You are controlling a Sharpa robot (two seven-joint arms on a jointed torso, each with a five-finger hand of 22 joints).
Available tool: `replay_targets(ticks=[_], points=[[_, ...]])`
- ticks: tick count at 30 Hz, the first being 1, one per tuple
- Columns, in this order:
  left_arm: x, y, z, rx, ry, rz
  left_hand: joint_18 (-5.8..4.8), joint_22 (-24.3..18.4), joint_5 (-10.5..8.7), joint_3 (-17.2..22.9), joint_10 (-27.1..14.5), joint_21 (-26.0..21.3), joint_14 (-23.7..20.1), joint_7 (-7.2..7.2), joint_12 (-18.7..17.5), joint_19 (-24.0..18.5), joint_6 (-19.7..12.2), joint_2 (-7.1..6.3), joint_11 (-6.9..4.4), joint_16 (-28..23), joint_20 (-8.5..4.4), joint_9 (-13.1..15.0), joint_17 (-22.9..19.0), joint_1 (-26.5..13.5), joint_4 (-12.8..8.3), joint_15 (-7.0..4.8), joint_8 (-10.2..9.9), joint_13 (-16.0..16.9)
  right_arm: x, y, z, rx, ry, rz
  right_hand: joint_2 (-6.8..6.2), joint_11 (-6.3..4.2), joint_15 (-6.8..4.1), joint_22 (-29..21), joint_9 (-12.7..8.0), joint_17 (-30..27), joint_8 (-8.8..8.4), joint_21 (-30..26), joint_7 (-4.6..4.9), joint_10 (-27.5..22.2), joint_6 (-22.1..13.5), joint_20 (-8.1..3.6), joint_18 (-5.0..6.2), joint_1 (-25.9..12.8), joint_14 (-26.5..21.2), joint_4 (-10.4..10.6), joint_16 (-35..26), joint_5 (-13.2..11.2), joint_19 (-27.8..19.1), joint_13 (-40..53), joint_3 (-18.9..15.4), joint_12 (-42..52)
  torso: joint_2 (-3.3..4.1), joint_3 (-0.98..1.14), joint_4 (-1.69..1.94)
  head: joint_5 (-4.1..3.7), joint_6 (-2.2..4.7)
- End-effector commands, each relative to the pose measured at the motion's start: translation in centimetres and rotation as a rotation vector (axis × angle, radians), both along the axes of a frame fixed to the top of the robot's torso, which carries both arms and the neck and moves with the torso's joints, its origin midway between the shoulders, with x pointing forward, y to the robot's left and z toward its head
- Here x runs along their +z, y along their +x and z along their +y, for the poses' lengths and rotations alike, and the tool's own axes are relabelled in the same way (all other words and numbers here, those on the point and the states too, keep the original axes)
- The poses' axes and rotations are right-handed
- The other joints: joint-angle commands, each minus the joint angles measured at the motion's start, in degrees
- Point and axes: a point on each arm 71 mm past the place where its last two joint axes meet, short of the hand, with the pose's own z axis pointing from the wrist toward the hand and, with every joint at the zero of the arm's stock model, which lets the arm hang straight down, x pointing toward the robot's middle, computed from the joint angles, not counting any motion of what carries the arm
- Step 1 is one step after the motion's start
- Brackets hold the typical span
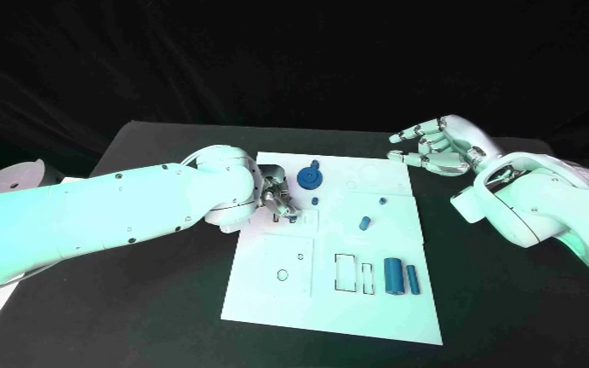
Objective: Assemble the parts on the task board
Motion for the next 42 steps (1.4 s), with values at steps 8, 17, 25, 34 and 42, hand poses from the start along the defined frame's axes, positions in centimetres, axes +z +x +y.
replay_targets(ticks=[8,17,25,34,42], points=[[-0.32,-0.18,0.31,-0.005,0.061,0.023,-0.59,7.11,0.02,9.40,0.55,0.37,6.13,-0.22,0.48,3.36,0.14,-0.08,-0.03,0.18,0.14,0.12,15.08,0.08,-9.47,0.02,0.26,0.24,-0.04,-0.14,0.18,0.025,0.000,-0.001,0.39,-0.17,-0.18,0.53,-0.03,14.78,0.22,-0.25,-0.17,-0.09,0.39,-0.17,0.53,-0.45,5.89,0.16,-0.01,0.34,-0.16,-0.05,-0.27,-0.25,0.01,0.05,0.00,0.17,-0.28],[-0.51,-0.34,0.28,-0.025,0.080,0.048,-0.57,7.01,0.01,9.44,0.52,0.32,6.13,-0.22,0.41,3.33,0.16,-0.08,-0.03,0.18,0.14,0.13,15.08,0.04,-9.50,0.02,0.27,0.16,-0.04,-0.17,0.18,0.028,-0.001,0.000,0.39,-0.17,-0.18,0.53,-0.03,14.78,0.22,-0.25,-0.17,-0.09,0.39,-0.17,0.53,-0.45,5.89,0.16,-0.01,0.34,-0.16,-0.05,-0.27,-0.25,0.00,0.04,-0.02,0.27,-0.50],[-0.59,-0.46,0.33,-0.036,0.090,0.061,-0.58,7.03,0.00,9.49,0.61,0.32,6.13,-0.23,0.54,3.33,0.20,-0.09,-0.03,0.18,0.14,0.15,15.08,-0.01,-9.57,0.02,0.29,0.29,-0.05,-0.18,0.15,0.028,-0.001,0.000,0.39,-0.17,-0.18,0.53,-0.03,14.78,0.22,-0.25,-0.17,-0.09,0.39,-0.17,0.53,-0.45,5.89,0.16,-0.01,0.34,-0.16,-0.05,-0.27,-0.25,-0.03,0.03,0.00,0.36,-0.55],[-0.64,-0.47,0.08,-0.041,0.090,0.067,-0.57,7.01,0.00,9.59,0.67,0.31,6.13,-0.23,0.60,3.33,0.25,-0.09,-0.04,0.18,0.14,0.18,15.08,-0.07,-9.67,0.01,0.32,0.35,-0.05,-0.20,0.21,0.029,0.000,0.001,0.39,-0.17,-0.18,0.53,-0.03,14.78,0.22,-0.25,-0.17,-0.09,0.39,-0.17,0.53,-0.45,5.89,0.16,-0.01,0.34,-0.16,-0.05,-0.27,-0.25,0.01,0.04,-0.04,0.43,-0.54],[-0.90,-0.38,-0.19,-0.048,0.090,0.096,-0.64,7.37,-3.51,8.94,1.15,0.47,6.13,-0.53,1.04,3.43,0.95,1.74,-0.16,0.18,0.11,0.40,15.08,-2.91,-9.21,-0.05,0.32,0.81,-0.05,-0.23,0.29,0.031,0.002,0.005,0.39,-0.17,-0.19,0.39,-0.03,14.71,0.23,-0.33,-0.18,-0.12,0.40,-0.17,0.56,-0.52,5.87,0.21,-0.07,0.37,-0.22,-0.11,-0.33,-0.30,-0.01,0.10,-0.06,0.35,-0.69]])
